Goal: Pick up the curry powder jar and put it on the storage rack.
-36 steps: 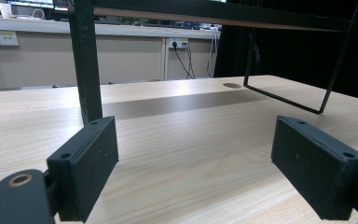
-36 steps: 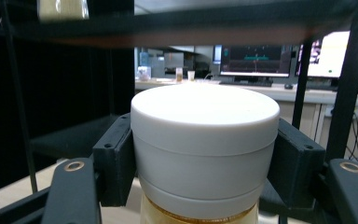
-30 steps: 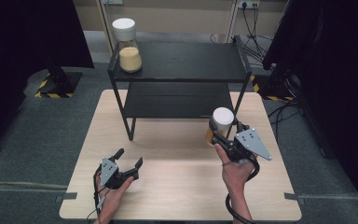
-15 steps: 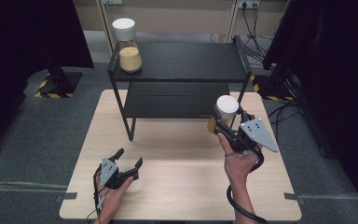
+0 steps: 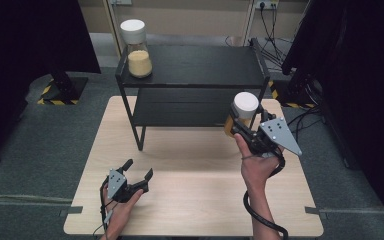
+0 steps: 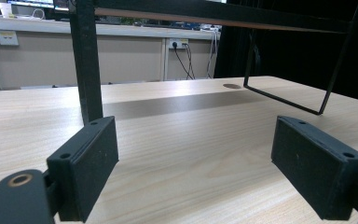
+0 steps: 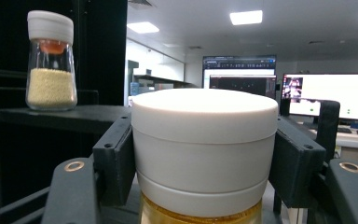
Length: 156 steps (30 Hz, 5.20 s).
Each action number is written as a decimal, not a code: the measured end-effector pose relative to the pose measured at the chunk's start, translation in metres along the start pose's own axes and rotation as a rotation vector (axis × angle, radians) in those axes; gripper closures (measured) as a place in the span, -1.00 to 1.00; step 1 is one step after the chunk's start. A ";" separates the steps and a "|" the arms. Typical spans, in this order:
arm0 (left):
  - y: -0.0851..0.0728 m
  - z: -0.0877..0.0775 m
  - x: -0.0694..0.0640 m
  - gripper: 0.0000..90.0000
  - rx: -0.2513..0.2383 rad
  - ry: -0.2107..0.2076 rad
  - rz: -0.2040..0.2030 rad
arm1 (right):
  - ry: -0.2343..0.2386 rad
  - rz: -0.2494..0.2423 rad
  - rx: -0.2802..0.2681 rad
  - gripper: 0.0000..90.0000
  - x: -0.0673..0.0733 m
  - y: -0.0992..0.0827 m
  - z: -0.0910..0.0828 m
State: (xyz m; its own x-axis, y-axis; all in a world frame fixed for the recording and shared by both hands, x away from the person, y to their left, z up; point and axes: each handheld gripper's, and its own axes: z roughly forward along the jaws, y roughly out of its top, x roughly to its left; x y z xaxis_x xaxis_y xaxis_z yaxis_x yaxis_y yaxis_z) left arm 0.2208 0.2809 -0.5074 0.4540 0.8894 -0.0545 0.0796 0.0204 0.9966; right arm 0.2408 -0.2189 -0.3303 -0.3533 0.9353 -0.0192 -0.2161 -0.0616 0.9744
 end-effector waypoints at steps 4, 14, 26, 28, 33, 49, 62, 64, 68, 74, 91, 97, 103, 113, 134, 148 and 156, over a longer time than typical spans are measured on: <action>0.000 0.000 0.000 -0.68 0.001 -0.001 0.000 | -0.003 -0.004 -0.011 -0.24 0.000 0.006 0.003; 0.000 0.000 0.000 -0.68 0.001 -0.001 -0.002 | -0.013 -0.003 -0.027 -0.25 -0.001 0.015 0.012; 0.000 0.000 0.000 -0.69 0.002 -0.002 0.003 | -0.026 -0.005 -0.048 -0.25 -0.003 0.031 0.022; 0.000 0.000 0.000 -0.69 0.002 -0.001 0.002 | -0.027 -0.004 -0.049 -0.25 -0.004 0.034 0.024; 0.000 0.000 0.000 -0.69 0.001 -0.002 0.000 | -0.027 -0.005 -0.052 -0.25 -0.004 0.040 0.029; 0.001 0.000 0.000 -0.69 0.004 -0.004 0.003 | -0.045 0.006 -0.057 -0.25 -0.010 0.056 0.047; 0.001 0.001 0.000 -0.69 0.004 -0.005 0.005 | -0.056 0.011 -0.057 -0.25 -0.014 0.069 0.059; 0.001 0.001 0.000 -0.69 0.004 -0.004 0.005 | -0.057 0.013 -0.055 -0.25 -0.015 0.070 0.060; 0.001 0.001 0.000 -0.69 0.004 -0.005 0.006 | -0.062 0.019 -0.056 -0.25 -0.017 0.072 0.065; 0.001 0.001 0.001 -0.69 0.003 -0.006 0.001 | -0.071 0.026 -0.055 -0.25 -0.019 0.075 0.071; 0.001 0.001 0.002 -0.69 0.003 -0.012 -0.001 | -0.088 0.038 -0.040 -0.25 -0.020 0.084 0.099; 0.001 0.001 0.002 -0.69 0.003 -0.012 0.000 | -0.098 0.039 -0.024 -0.25 -0.023 0.092 0.110; 0.000 0.001 0.002 -0.69 0.002 -0.014 0.005 | -0.109 0.052 -0.007 -0.25 -0.028 0.095 0.120; 0.001 0.002 0.002 -0.69 0.005 -0.018 0.012 | -0.126 0.060 0.019 -0.25 -0.037 0.098 0.136; 0.001 0.002 0.001 -0.69 0.006 -0.018 0.018 | -0.147 0.023 0.095 -0.25 -0.037 0.099 0.157; 0.001 0.002 0.001 -0.69 0.007 -0.017 0.019 | -0.144 0.023 0.097 -0.25 -0.038 0.097 0.158; 0.001 0.002 0.001 -0.69 0.006 -0.017 0.019 | -0.147 0.010 0.092 -0.25 -0.035 0.095 0.158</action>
State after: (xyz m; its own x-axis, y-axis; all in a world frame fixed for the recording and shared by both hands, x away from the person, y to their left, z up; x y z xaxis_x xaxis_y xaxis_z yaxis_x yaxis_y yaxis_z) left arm 0.2232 0.2807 -0.5066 0.4705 0.8816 -0.0369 0.0758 0.0013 0.9971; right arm 0.3766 -0.2026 -0.2014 -0.2166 0.9761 0.0171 -0.1265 -0.0454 0.9909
